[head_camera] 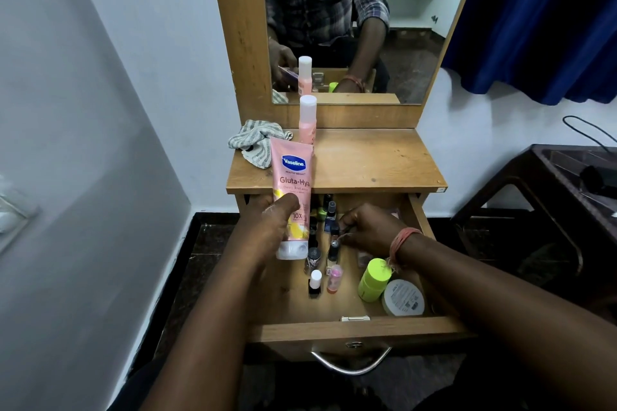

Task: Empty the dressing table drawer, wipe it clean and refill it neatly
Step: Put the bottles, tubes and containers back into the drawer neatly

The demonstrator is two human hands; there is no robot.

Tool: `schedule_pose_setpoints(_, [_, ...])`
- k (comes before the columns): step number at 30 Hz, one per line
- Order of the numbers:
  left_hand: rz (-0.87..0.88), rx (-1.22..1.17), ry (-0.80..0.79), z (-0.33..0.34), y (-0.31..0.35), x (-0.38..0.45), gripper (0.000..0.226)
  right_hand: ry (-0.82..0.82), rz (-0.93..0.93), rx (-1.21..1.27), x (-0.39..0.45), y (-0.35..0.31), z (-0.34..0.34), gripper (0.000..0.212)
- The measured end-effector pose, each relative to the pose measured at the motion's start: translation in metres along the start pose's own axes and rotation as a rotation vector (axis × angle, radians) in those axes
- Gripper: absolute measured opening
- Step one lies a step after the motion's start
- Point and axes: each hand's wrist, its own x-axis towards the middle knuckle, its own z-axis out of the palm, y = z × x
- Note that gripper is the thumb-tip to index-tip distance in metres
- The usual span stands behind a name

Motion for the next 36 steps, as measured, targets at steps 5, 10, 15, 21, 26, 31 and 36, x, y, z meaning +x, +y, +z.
schedule_pose_setpoints(5, [-0.018,0.065,-0.027,-0.012,0.001,-0.006,0.010,0.010,0.039,0.112,-0.010,-0.001,-0.016,0.011])
schedule_pose_setpoints(10, [-0.130,0.186,-0.146,-0.027,0.001,-0.017,0.017,0.086,0.034,0.106,-0.050,-0.020,-0.044,0.007])
schedule_pose_setpoints(15, [-0.177,0.160,-0.128,-0.030,-0.005,-0.017,0.010,0.209,-0.063,0.375,-0.076,-0.068,-0.047,0.002])
schedule_pose_setpoints(21, [-0.330,0.213,-0.210,-0.047,-0.012,-0.019,0.018,0.033,-0.136,0.169,-0.080,-0.115,0.006,0.021])
schedule_pose_setpoints(26, [-0.328,0.317,-0.220,-0.045,-0.012,-0.016,0.015,0.043,-0.153,0.172,-0.088,-0.126,0.021,0.037])
schedule_pose_setpoints(31, [-0.178,0.668,-0.152,-0.032,-0.009,-0.016,0.015,-0.011,-0.071,0.204,-0.091,-0.131,0.029,0.043])
schedule_pose_setpoints(36, [-0.057,0.890,-0.023,-0.017,-0.011,-0.020,0.009,0.035,0.021,0.087,-0.077,-0.135,0.049,0.022])
